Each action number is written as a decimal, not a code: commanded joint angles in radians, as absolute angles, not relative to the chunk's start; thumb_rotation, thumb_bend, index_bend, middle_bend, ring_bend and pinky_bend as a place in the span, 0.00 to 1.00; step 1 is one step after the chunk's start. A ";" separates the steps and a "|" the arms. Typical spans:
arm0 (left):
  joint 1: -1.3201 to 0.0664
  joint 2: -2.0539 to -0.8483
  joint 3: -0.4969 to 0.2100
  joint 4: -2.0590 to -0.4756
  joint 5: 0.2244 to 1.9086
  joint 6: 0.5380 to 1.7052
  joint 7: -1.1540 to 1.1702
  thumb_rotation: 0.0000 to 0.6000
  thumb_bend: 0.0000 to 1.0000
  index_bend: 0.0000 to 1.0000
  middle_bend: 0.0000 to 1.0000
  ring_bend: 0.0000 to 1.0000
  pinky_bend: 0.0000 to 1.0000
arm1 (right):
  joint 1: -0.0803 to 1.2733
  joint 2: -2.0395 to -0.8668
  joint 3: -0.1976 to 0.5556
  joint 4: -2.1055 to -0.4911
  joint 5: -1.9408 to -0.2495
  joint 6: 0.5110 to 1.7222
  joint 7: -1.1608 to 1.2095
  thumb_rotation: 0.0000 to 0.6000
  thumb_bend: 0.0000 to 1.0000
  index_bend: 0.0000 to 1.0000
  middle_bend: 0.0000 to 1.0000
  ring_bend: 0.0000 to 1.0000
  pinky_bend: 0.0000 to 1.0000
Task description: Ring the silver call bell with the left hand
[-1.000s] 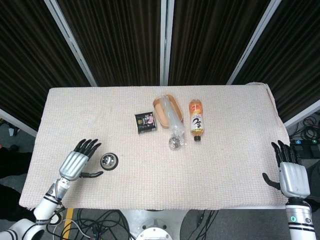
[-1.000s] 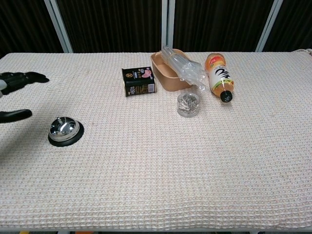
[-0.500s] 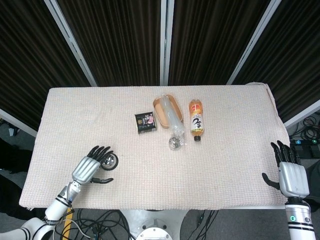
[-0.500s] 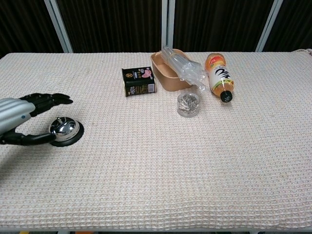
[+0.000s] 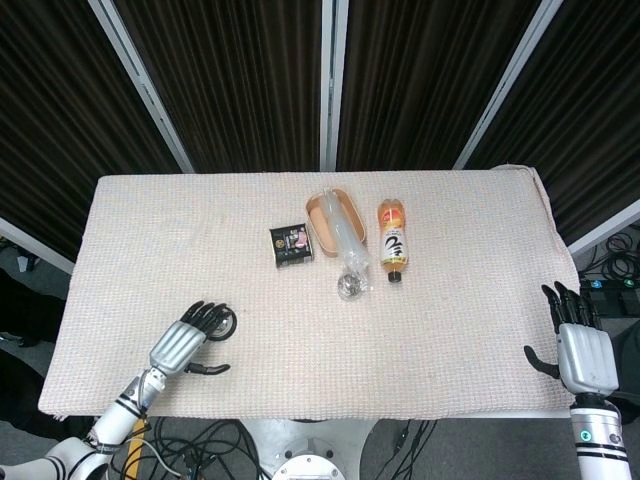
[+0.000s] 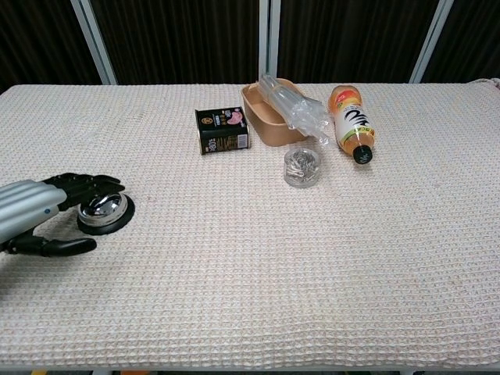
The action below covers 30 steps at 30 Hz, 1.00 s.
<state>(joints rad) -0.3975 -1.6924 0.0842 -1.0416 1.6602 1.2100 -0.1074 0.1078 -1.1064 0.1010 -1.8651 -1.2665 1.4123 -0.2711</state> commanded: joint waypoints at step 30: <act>-0.390 -1.706 0.123 -1.017 1.654 1.192 -0.119 0.10 0.00 0.00 0.00 0.00 0.00 | 0.107 -1.087 0.096 -1.880 -1.275 1.407 -0.243 1.00 0.16 0.00 0.00 0.00 0.00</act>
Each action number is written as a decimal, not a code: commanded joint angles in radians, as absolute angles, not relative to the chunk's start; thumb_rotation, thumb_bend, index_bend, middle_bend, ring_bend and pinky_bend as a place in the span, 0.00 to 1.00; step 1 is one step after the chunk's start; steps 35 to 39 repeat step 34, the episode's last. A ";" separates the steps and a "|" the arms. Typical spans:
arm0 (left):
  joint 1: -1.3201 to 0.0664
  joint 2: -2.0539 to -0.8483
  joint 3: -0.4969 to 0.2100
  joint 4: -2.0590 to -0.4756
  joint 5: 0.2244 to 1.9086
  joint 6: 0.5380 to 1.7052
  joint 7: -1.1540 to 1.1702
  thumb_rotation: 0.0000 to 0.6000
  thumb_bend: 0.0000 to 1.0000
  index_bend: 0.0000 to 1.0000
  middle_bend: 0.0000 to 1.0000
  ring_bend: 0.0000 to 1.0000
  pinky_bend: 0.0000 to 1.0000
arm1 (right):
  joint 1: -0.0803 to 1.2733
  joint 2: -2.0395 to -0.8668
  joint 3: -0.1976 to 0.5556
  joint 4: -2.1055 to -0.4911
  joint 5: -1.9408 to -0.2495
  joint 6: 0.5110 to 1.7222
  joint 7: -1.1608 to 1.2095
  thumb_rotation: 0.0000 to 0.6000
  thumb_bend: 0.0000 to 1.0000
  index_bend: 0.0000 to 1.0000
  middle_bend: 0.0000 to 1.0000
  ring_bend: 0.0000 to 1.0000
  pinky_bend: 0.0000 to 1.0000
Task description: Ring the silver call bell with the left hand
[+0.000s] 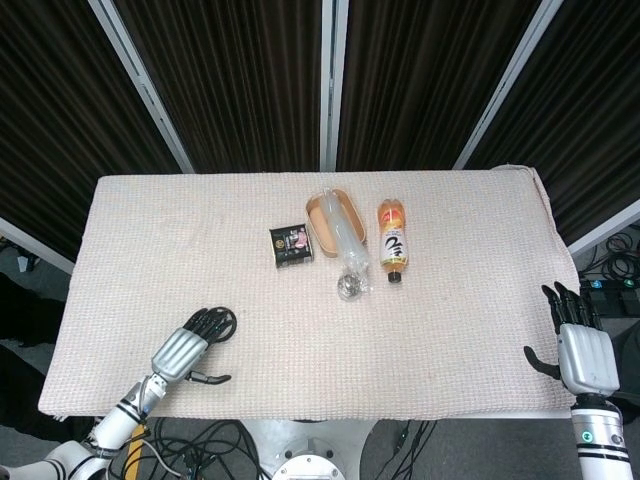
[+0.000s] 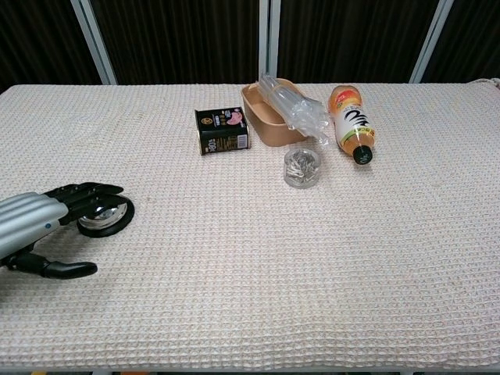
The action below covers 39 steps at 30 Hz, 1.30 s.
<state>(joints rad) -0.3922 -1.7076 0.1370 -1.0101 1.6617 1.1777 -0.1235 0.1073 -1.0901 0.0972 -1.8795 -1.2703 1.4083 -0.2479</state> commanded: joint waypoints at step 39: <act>-0.065 -1.235 0.017 -1.445 1.492 1.620 0.008 0.11 0.00 0.00 0.00 0.00 0.00 | 0.109 -1.102 0.082 -1.877 -1.294 1.409 -0.268 1.00 0.16 0.00 0.00 0.00 0.00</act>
